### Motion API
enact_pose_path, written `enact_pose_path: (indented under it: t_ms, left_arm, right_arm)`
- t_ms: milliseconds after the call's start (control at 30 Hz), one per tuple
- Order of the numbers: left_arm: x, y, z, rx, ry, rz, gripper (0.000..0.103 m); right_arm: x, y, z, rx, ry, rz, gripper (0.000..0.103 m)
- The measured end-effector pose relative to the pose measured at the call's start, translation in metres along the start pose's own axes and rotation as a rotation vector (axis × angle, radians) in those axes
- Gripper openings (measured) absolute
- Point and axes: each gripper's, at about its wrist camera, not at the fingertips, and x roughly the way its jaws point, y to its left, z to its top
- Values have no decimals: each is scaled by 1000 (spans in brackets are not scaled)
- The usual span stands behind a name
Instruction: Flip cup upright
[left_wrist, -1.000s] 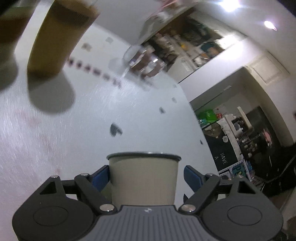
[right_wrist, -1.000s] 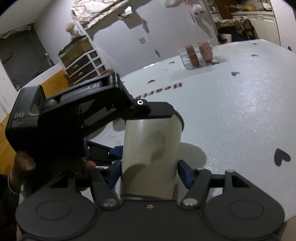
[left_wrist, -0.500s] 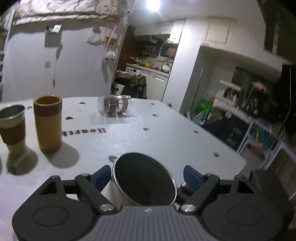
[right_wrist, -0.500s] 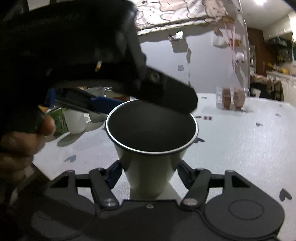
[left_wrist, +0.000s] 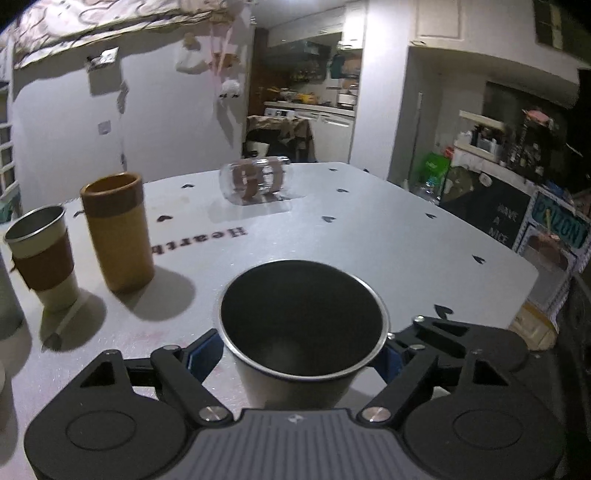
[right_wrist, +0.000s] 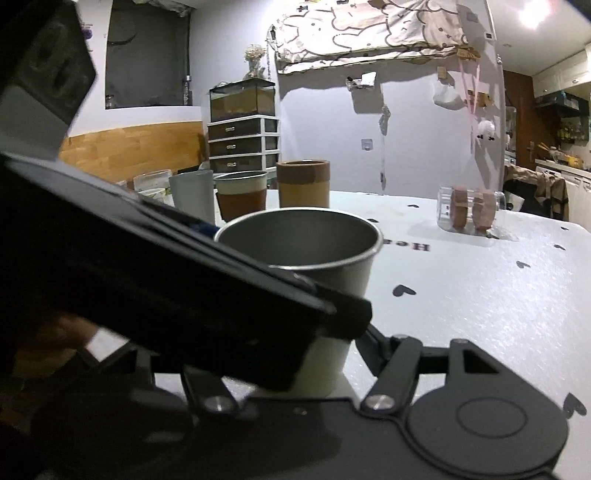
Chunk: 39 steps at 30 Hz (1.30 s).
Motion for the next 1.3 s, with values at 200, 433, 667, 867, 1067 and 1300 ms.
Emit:
enact_pose_path:
  t_ms: [200,433,667,867,1067,1300]
  left_arm:
    - [-8,-1,0,-16,-50,26,77]
    - [-12,22,1,-79,-95,120,77]
    - [-20,75,9,-146,-144,313,77]
    - [-24,116,14,-189,-176,480,77]
    - [-22,132,14,-206,-206,553,77]
    - [-11,132,9,-209,-196,573,78]
  right_arm:
    - [0,-6,-1,-2,-5,-2,77]
    - [-4,-8,4,8,-37,-2,91]
    - [-3,-14,5,44,-40,-14,91]
    - [-2,-14,5,48,-40,-19,91]
    - [-1,-14,5,51,-42,-23,91]
    - [-3,-16,5,57,-51,-23,92]
